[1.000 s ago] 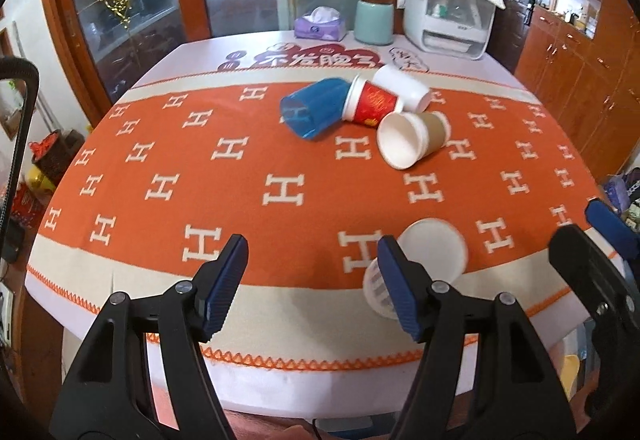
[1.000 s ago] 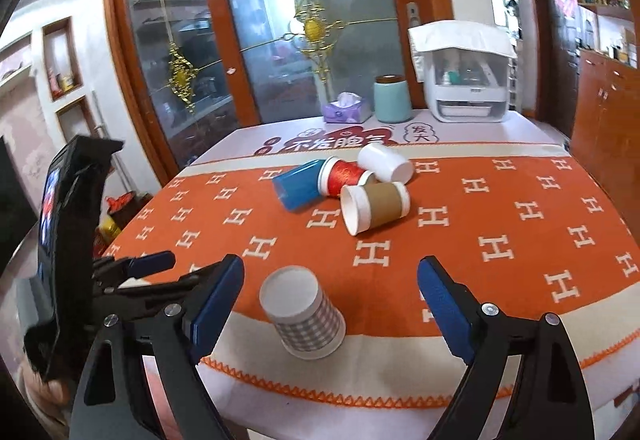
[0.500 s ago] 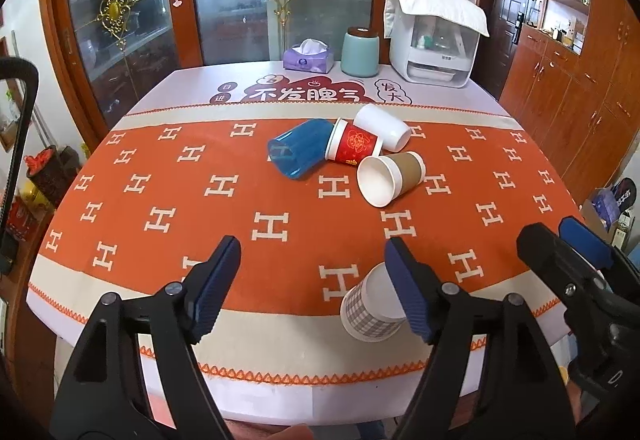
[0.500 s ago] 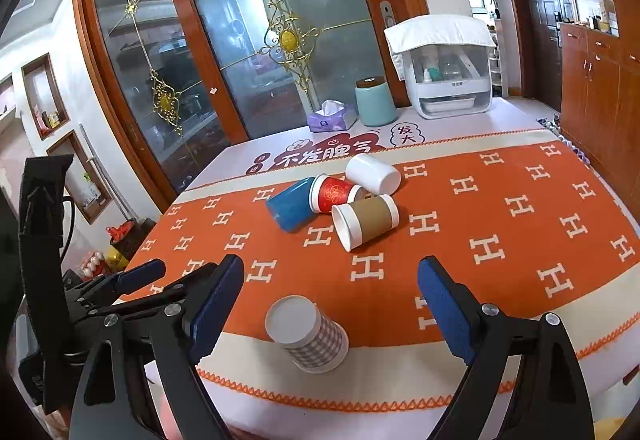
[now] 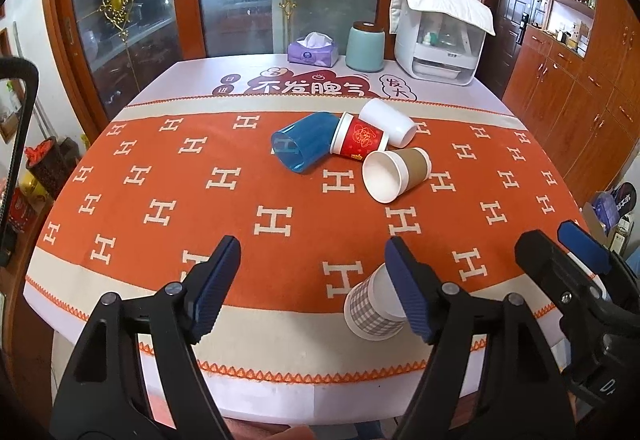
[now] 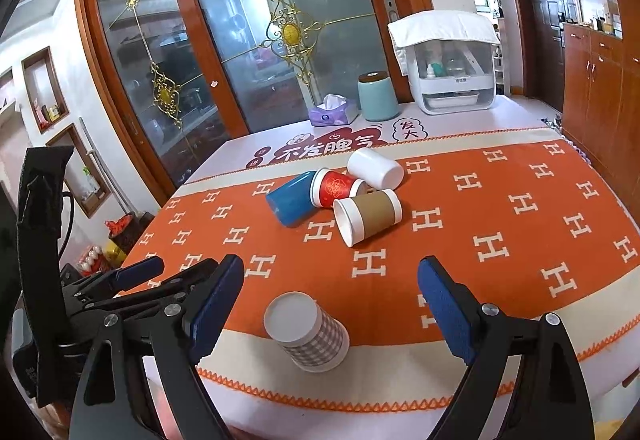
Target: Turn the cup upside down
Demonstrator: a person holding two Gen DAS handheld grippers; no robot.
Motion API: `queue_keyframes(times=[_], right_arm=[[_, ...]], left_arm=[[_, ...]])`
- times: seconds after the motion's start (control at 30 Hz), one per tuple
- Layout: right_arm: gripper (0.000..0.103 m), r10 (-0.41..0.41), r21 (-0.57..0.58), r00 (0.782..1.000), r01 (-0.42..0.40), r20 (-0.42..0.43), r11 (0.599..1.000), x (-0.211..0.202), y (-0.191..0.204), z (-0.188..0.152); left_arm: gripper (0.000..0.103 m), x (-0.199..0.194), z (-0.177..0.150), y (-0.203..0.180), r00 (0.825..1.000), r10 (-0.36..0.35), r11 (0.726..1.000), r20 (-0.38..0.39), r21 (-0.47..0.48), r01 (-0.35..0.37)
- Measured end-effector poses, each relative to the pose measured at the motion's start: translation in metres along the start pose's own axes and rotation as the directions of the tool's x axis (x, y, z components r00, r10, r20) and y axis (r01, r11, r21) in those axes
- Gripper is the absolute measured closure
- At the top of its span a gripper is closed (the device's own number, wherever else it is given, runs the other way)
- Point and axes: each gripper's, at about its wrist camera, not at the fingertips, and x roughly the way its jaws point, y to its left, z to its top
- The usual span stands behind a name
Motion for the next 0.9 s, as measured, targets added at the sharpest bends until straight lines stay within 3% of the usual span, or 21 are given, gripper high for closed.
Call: queue_keyframes(times=[0.9], right_arm=[[0.013,0.012,-0.005,1.0,-0.012,-0.006,1.0,0.0057,0.0046,-0.0054]], left_arm=[[0.031,-0.0017,-0.0015,-0.0041,1.0,0.002,1.0,0.001,0.014,-0.002]])
